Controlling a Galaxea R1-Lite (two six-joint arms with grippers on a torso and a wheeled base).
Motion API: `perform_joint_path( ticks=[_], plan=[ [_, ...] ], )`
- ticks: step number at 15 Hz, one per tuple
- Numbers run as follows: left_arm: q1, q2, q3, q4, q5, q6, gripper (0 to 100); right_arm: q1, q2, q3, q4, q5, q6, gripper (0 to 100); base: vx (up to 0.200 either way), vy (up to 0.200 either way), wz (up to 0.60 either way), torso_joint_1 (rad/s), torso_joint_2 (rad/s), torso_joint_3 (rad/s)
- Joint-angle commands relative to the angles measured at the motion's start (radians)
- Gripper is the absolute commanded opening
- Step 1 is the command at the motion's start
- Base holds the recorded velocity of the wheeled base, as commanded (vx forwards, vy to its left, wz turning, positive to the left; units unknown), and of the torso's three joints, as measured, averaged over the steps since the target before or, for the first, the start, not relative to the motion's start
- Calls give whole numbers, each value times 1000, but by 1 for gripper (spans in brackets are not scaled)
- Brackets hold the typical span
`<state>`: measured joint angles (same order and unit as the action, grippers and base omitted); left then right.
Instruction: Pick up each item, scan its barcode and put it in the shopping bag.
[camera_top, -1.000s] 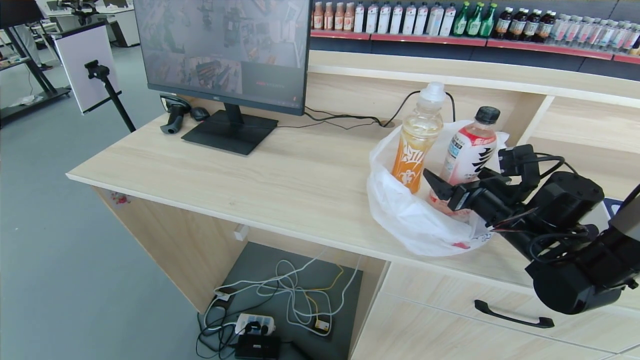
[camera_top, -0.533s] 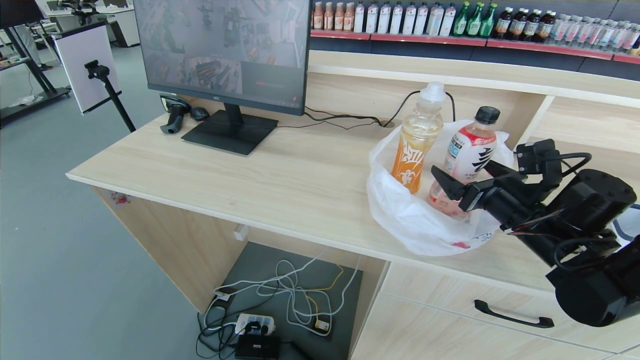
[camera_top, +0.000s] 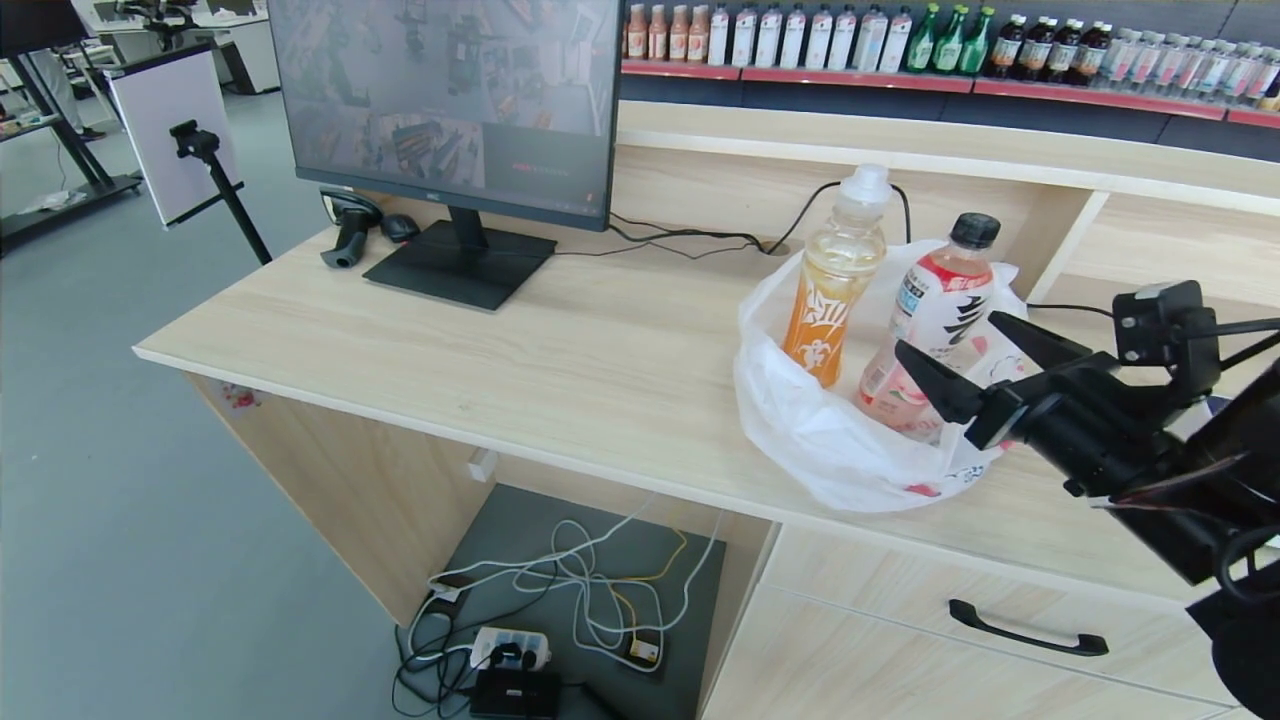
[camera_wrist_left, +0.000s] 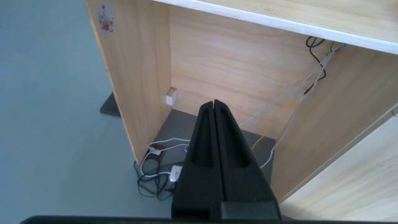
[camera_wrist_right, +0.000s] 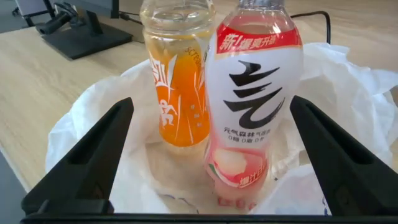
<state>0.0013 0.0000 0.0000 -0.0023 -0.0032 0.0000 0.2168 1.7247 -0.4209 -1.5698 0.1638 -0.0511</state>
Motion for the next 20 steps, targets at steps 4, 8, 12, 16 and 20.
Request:
perform_joint_path(
  ticks=[4, 8, 12, 16, 20],
  plan=[
    [0, 0, 0, 2, 0, 0, 0, 6, -387, 421, -1, 2, -1, 100, 0, 0, 0, 0, 0, 0],
    [0, 0, 0, 2, 0, 0, 0, 7, -473, 421, 19, 0, 0, 100, 0, 0, 0, 0, 0, 0],
    [0, 0, 0, 2, 0, 0, 0, 21, -614, 421, 83, 20, -32, 100, 0, 0, 0, 0, 0, 0],
    [0, 0, 0, 2, 0, 0, 0, 36, -1177, 421, 919, 34, -78, 100, 0, 0, 0, 0, 0, 0],
    [0, 0, 0, 2, 0, 0, 0, 29, -1547, 419, 1393, 33, -108, 100, 0, 0, 0, 0, 0, 0]
  ],
)
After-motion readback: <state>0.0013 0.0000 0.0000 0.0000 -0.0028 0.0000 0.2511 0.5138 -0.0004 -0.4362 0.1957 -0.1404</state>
